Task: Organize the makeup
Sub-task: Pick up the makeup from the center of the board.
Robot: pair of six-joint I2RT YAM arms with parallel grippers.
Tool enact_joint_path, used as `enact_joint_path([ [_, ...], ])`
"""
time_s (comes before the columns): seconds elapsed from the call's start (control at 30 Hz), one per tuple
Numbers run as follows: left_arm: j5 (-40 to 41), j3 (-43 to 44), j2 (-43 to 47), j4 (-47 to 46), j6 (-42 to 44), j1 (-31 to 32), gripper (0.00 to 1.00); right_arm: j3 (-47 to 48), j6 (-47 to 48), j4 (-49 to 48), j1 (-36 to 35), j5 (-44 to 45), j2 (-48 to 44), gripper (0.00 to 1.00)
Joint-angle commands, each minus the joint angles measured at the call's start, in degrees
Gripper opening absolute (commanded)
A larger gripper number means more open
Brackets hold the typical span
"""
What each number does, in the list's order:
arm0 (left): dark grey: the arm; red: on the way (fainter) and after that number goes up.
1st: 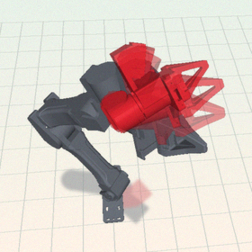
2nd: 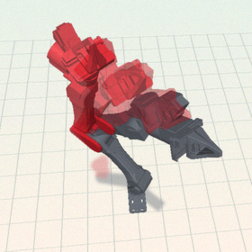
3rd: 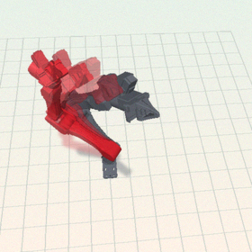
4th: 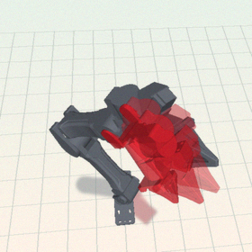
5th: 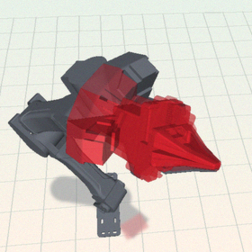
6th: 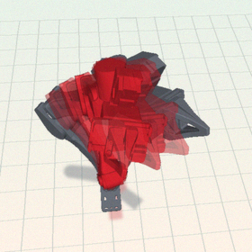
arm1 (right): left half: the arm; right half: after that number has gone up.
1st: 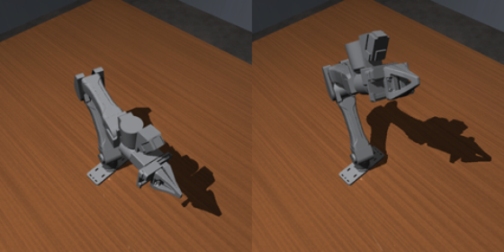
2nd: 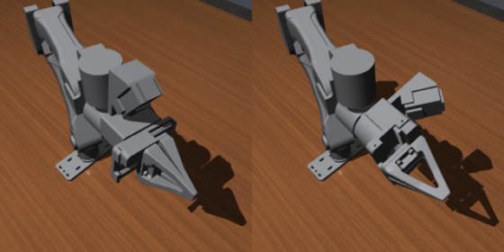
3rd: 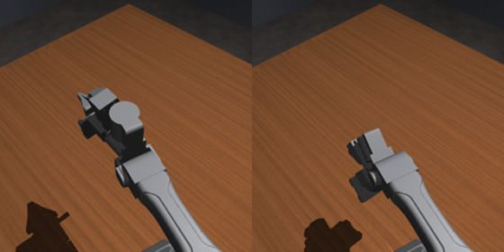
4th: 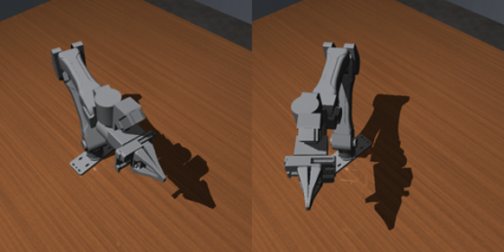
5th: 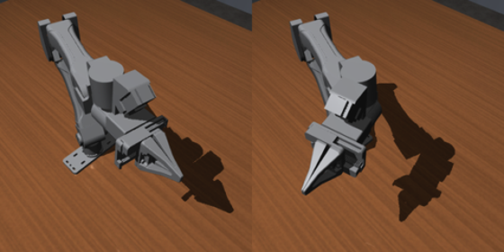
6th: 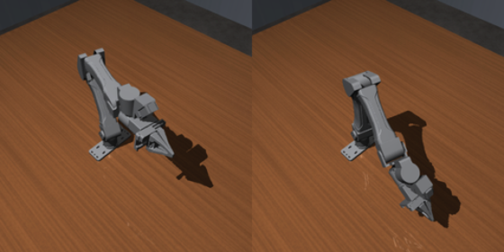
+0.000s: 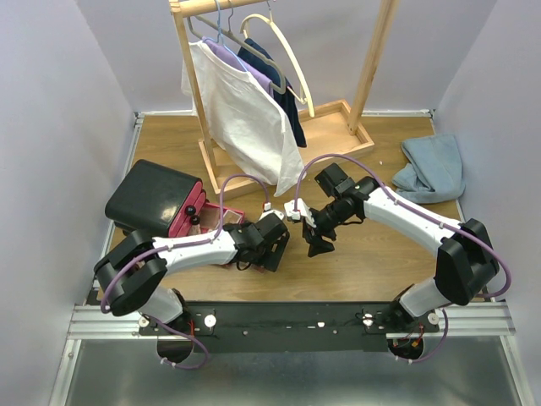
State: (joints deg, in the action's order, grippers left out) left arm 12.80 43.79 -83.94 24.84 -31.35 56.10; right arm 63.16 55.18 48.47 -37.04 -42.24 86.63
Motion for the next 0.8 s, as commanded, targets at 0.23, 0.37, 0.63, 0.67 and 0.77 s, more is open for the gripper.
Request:
enact_joint_path([
  [0.23,-0.3,0.4,-0.5,1.3,-0.6,-0.1,0.94,-0.2,0.7,-0.7,0.4,0.7,-0.5,0.68],
  [0.37,1.3,0.8,-2.2,2.1,-1.2,0.6,0.94,-0.2,0.6,-0.7,0.4,0.8,-0.4,0.68],
  [0.63,3.0,0.8,-0.5,3.0,-2.2,1.1,0.58,-0.2,0.7,-0.7,0.4,0.8,-0.1,0.68],
  [0.67,3.2,0.7,0.1,3.3,-2.5,1.1,0.54,-0.2,0.7,-0.7,0.5,0.8,-0.1,0.68],
  [0.77,4.0,0.5,3.2,4.8,-2.7,1.1,0.47,-0.2,0.7,-0.7,0.5,0.8,-0.2,0.68],
])
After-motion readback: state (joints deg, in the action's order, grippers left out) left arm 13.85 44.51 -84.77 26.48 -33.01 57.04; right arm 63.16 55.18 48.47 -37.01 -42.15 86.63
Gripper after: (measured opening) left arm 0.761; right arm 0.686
